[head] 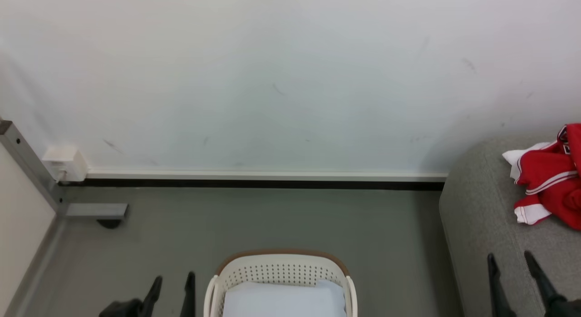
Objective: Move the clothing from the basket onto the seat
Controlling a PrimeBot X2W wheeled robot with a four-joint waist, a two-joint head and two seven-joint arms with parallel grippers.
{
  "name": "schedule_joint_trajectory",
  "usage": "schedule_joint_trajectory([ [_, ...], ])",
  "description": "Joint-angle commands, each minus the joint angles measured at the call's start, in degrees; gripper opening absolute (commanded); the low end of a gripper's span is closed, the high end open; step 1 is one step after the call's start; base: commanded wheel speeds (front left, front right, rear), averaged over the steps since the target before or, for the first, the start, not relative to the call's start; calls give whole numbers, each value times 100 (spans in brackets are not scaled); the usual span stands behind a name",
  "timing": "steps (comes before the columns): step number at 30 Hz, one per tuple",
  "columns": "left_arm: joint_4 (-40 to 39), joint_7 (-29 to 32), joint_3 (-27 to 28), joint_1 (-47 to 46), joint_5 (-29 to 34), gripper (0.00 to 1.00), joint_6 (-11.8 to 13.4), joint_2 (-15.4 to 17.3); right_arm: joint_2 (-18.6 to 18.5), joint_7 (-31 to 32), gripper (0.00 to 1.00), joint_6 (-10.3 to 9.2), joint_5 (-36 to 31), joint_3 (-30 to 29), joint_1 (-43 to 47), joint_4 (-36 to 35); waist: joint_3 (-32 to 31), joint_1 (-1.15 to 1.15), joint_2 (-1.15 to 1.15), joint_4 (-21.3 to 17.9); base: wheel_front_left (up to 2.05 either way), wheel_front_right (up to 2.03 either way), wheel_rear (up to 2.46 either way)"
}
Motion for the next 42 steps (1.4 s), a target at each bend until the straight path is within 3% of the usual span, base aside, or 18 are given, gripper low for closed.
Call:
schedule_joint_trajectory([
  [1,-1,-3,195,232,168,100,-50,-61,83,6,100,-15,-102,-16,192,4,-155,2,0,92,0,0,0],
  [6,31,-3,648,578,545,100,-292,-309,244,6,100,-15,-285,-117,498,49,-254,2,0,98,0,0,0],
  [23,280,-4,1426,613,1300,100,-1035,-753,268,6,100,-15,-59,-21,643,88,-297,2,0,-38,0,0,0],
  [24,285,0,1424,605,1239,0,-1059,-758,277,0,0,0,-67,-13,633,94,-298,2,0,-40,0,0,0],
  [28,438,41,1431,634,1167,0,-1063,-808,317,39,0,0,11,-34,644,264,-295,2,0,-41,0,0,0],
  [42,288,446,1646,446,-234,0,-1164,-850,305,443,0,-2,1626,-85,410,205,-239,2,0,-27,0,0,0],
])
